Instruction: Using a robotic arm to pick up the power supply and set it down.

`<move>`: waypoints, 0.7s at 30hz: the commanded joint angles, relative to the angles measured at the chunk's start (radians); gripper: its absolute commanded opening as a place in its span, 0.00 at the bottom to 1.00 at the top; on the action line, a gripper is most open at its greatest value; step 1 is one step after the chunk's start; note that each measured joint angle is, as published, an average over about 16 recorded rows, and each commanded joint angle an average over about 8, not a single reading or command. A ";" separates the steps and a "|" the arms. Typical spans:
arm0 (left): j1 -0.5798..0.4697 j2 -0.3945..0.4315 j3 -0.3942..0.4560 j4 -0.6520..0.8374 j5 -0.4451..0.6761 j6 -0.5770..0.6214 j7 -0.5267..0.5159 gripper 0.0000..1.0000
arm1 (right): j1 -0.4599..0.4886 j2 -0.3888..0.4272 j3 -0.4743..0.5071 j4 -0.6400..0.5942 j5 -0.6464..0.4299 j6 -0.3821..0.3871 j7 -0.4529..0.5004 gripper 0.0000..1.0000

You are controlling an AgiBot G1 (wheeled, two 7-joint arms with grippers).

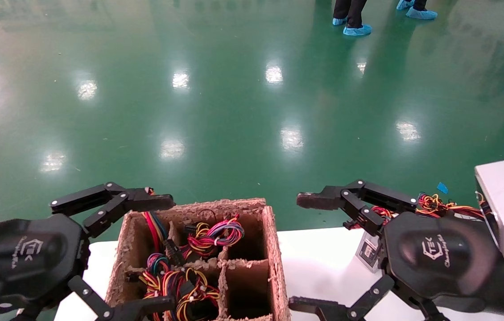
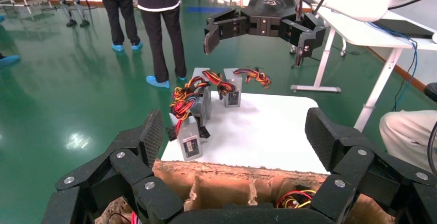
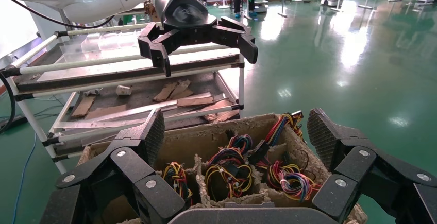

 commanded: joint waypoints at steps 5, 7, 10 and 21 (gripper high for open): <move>0.000 0.000 0.000 0.000 0.000 0.000 0.000 1.00 | 0.000 0.000 0.000 0.000 0.000 0.000 0.000 1.00; 0.000 0.000 0.000 0.000 0.000 0.000 0.000 1.00 | -0.001 0.000 0.000 0.000 0.000 0.000 0.000 1.00; 0.000 0.000 0.000 0.000 0.000 0.000 0.000 1.00 | -0.001 0.000 0.000 0.000 0.000 0.001 0.000 1.00; 0.000 0.000 0.000 0.000 0.000 0.000 0.000 1.00 | -0.001 0.000 0.000 0.000 0.000 0.001 0.000 1.00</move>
